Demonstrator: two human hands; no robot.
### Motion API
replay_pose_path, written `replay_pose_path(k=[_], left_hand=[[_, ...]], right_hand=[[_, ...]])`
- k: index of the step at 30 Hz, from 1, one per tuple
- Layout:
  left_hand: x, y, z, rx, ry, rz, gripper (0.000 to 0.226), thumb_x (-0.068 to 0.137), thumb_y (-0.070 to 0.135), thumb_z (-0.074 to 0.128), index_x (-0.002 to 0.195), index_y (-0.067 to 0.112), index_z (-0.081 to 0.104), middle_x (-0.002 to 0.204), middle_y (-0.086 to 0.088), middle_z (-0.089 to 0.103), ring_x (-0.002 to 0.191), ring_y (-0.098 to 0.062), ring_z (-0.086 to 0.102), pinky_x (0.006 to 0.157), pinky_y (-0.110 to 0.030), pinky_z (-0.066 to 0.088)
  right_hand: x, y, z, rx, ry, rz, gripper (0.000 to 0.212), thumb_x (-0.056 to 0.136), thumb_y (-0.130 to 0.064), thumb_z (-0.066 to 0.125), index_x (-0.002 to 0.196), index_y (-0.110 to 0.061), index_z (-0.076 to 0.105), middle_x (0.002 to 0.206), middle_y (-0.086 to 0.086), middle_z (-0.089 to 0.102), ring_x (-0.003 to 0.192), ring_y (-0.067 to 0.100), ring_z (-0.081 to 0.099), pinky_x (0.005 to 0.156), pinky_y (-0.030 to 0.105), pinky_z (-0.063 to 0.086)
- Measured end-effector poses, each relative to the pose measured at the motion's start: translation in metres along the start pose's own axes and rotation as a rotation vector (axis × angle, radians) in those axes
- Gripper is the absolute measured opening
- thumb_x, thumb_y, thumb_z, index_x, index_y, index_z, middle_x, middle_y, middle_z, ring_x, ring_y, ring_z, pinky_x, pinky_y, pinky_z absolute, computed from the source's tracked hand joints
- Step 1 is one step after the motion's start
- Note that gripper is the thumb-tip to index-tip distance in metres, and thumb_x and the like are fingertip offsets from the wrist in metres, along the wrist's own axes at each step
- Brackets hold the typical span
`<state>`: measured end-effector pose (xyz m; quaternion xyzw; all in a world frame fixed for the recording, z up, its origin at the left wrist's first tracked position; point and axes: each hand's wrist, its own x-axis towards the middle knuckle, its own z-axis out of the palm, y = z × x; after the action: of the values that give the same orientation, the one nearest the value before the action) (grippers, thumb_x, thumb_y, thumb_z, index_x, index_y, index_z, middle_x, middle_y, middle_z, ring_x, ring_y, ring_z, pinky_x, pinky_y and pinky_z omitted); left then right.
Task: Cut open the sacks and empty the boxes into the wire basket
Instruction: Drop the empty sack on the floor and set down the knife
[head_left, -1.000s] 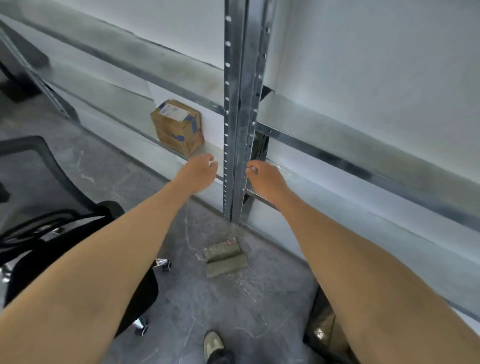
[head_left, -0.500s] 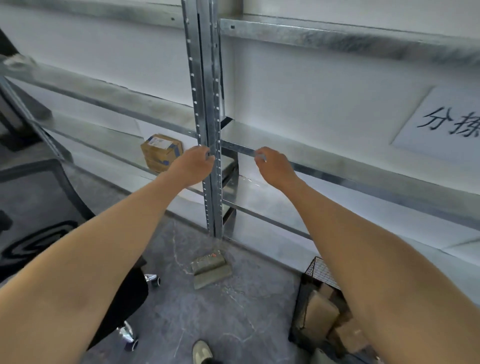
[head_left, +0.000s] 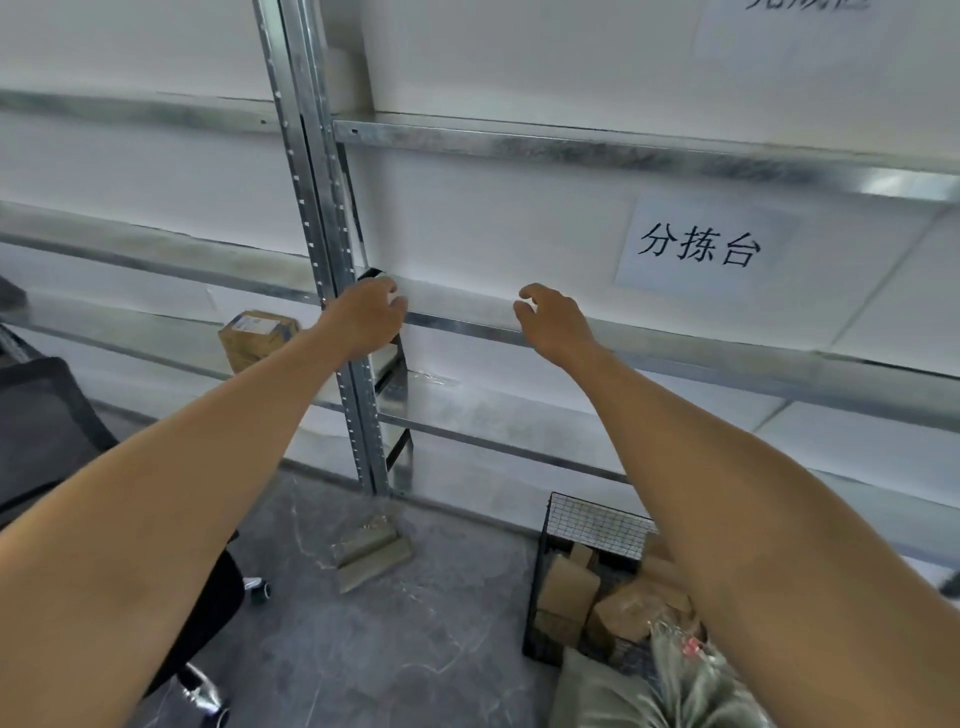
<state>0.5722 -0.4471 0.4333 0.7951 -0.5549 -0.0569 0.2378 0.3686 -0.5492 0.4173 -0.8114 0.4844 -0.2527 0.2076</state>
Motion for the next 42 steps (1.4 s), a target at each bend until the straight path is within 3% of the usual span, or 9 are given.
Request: replay_pose_path(k=[5, 10, 15, 18, 23, 35, 42], left_hand=[[-0.030, 0.039, -0.001, 0.020, -0.006, 0.072, 0.047, 0.101, 0.031, 0.033, 0.141, 0.006, 0.039, 0.143, -0.014, 0.044, 0.127, -0.030, 0.045, 0.102, -0.038, 0.036], [-0.074, 0.065, 0.008, -0.013, -0.026, 0.164, 0.048, 0.101, 0.032, 0.032, 0.140, 0.006, 0.040, 0.142, -0.015, 0.044, 0.124, -0.030, 0.047, 0.102, -0.039, 0.037], [-0.123, 0.072, 0.033, -0.036, -0.084, 0.208, 0.043, 0.100, 0.032, 0.032, 0.133, 0.007, 0.046, 0.130, -0.015, 0.054, 0.110, -0.029, 0.054, 0.089, -0.037, 0.042], [-0.146, 0.085, 0.047, -0.041, -0.122, 0.222, 0.047, 0.101, 0.034, 0.032, 0.138, 0.008, 0.043, 0.134, -0.017, 0.052, 0.114, -0.032, 0.053, 0.095, -0.042, 0.042], [-0.169, 0.123, 0.062, -0.023, -0.171, 0.274, 0.048, 0.101, 0.034, 0.031, 0.139, 0.006, 0.041, 0.138, -0.019, 0.049, 0.122, -0.035, 0.048, 0.101, -0.044, 0.038], [-0.223, 0.260, 0.129, -0.016, -0.268, 0.443, 0.048, 0.101, 0.033, 0.031, 0.139, 0.006, 0.042, 0.141, -0.018, 0.047, 0.127, -0.035, 0.045, 0.104, -0.043, 0.036], [-0.236, 0.369, 0.191, -0.056, -0.285, 0.468, 0.047, 0.101, 0.032, 0.033, 0.136, 0.004, 0.045, 0.141, -0.018, 0.047, 0.125, -0.036, 0.046, 0.105, -0.045, 0.037]], right_hand=[[-0.049, 0.020, -0.035, -0.004, 0.077, 0.043, 0.040, 0.101, -0.028, 0.036, 0.135, -0.012, 0.048, 0.135, 0.009, 0.054, 0.121, 0.026, 0.050, 0.089, 0.031, 0.038], [-0.111, 0.031, -0.058, -0.055, 0.126, 0.109, 0.039, 0.101, -0.028, 0.035, 0.134, -0.011, 0.048, 0.131, 0.012, 0.056, 0.116, 0.028, 0.052, 0.083, 0.031, 0.038], [-0.188, 0.049, -0.068, -0.031, 0.131, 0.159, 0.035, 0.100, -0.026, 0.035, 0.125, -0.009, 0.054, 0.124, 0.012, 0.059, 0.112, 0.029, 0.055, 0.087, 0.035, 0.043], [-0.229, 0.065, -0.081, -0.036, 0.154, 0.234, 0.041, 0.101, -0.028, 0.036, 0.135, -0.010, 0.048, 0.137, 0.011, 0.052, 0.122, 0.028, 0.050, 0.097, 0.034, 0.039], [-0.282, 0.094, -0.109, -0.033, 0.211, 0.318, 0.041, 0.101, -0.028, 0.035, 0.136, -0.011, 0.048, 0.137, 0.011, 0.052, 0.123, 0.028, 0.050, 0.096, 0.031, 0.038], [-0.372, 0.186, -0.189, -0.048, 0.301, 0.481, 0.041, 0.100, -0.027, 0.037, 0.137, -0.011, 0.046, 0.136, 0.013, 0.052, 0.121, 0.029, 0.050, 0.093, 0.035, 0.042], [-0.405, 0.282, -0.259, -0.057, 0.325, 0.535, 0.041, 0.100, -0.028, 0.037, 0.137, -0.013, 0.046, 0.136, 0.011, 0.053, 0.118, 0.028, 0.052, 0.090, 0.034, 0.042]])
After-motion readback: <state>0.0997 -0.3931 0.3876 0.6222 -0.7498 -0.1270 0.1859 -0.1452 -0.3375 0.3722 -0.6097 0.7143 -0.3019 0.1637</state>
